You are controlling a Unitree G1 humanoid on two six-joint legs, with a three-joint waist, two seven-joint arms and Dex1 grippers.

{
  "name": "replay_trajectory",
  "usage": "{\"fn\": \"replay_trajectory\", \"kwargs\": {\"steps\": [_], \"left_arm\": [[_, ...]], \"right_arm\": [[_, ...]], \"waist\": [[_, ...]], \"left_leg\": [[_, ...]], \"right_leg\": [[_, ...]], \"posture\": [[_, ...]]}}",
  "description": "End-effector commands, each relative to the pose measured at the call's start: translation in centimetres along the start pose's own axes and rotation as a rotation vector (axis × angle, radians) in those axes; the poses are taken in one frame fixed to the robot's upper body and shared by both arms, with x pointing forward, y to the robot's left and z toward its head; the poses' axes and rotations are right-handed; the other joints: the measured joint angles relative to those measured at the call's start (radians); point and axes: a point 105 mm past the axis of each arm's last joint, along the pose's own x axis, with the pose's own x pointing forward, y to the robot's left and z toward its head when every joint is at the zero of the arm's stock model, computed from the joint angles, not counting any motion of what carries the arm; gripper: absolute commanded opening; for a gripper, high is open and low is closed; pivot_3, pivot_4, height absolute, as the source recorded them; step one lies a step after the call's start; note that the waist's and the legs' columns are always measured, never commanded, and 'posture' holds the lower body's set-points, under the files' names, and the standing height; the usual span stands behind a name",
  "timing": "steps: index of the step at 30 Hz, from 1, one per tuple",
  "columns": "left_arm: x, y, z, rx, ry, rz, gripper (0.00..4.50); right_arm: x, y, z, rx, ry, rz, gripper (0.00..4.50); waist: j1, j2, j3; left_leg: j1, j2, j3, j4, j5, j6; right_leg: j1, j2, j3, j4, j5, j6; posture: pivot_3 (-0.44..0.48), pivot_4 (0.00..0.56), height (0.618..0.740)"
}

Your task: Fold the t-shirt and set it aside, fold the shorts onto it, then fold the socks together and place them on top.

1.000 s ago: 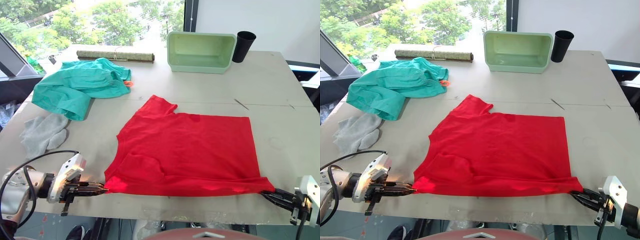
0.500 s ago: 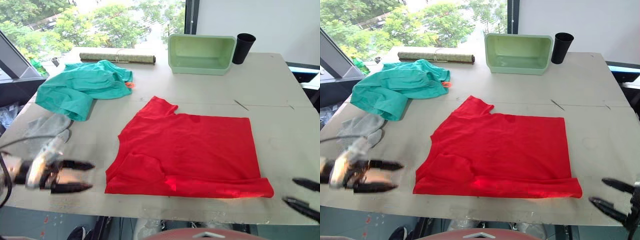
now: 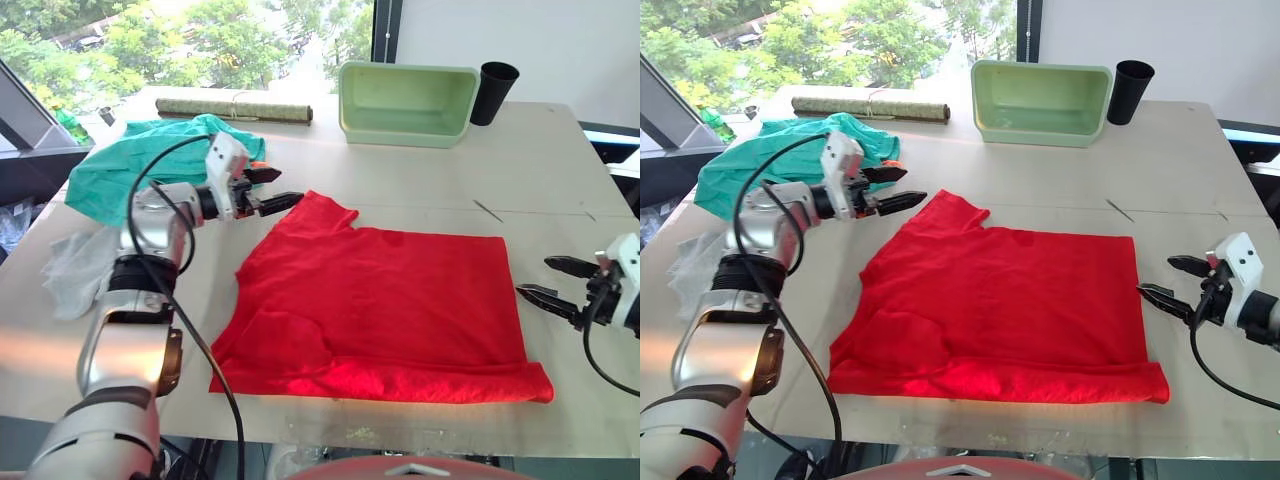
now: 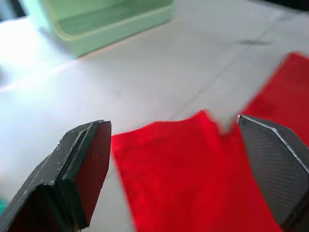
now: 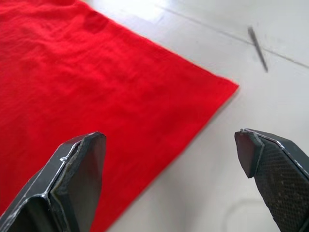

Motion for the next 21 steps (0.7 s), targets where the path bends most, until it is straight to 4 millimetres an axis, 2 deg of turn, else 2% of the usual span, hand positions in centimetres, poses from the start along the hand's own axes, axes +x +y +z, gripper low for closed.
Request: {"fn": "replay_trajectory", "kwargs": {"steps": [1,7,14,17,18,21], "left_arm": [[1.9,1.4,-0.2,0.076,0.062,0.129,4.45],[4.5,1.9,-1.4,0.045,0.141,0.265,4.45],[5.7,1.3,-3.7,0.065,0.266,0.320,4.45],[6.0,0.8,-4.2,0.084,0.297,0.297,3.61],[6.1,0.6,-4.3,0.085,0.302,0.291,2.97],[6.2,0.4,-4.4,0.080,0.306,0.272,1.82]], "right_arm": [[1.1,-0.3,1.7,-0.052,-0.046,-0.017,4.50],[2.2,-0.4,2.5,-0.069,-0.084,-0.033,4.50],[2.5,-0.7,3.0,-0.087,-0.106,-0.075,4.50],[2.4,-1.1,3.0,-0.093,-0.106,-0.099,4.50],[2.4,-1.2,3.0,-0.094,-0.104,-0.104,4.50],[2.5,-1.5,2.7,-0.094,-0.095,-0.115,4.50]], "waist": [[0.000,0.000,0.000],[0.000,-0.001,0.001],[0.000,0.000,0.001],[-0.001,0.000,0.001],[-0.001,0.000,0.001],[-0.001,0.000,0.000]], "left_leg": [[0.000,0.000,0.000,0.000,0.000,0.000],[0.000,0.000,0.000,0.000,0.000,0.000],[-0.001,0.000,0.001,0.001,0.000,0.000],[0.000,0.000,0.001,0.001,0.000,-0.001],[0.000,0.000,0.001,0.001,0.001,-0.001],[0.001,0.000,0.002,0.001,0.001,-0.001]], "right_leg": [[0.000,0.000,0.000,0.000,0.000,0.000],[-0.001,0.000,0.000,0.001,0.000,0.000],[-0.002,-0.001,0.000,0.001,0.000,0.000],[-0.002,-0.001,0.000,0.002,0.000,0.000],[-0.002,-0.001,0.000,0.003,0.000,0.000],[-0.002,-0.001,0.000,0.004,0.000,0.000]], "posture": [[0.000,0.150,0.735],[0.000,0.150,0.735],[0.000,0.150,0.735],[0.000,0.150,0.735],[0.000,0.150,0.735],[0.000,0.150,0.735]]}}
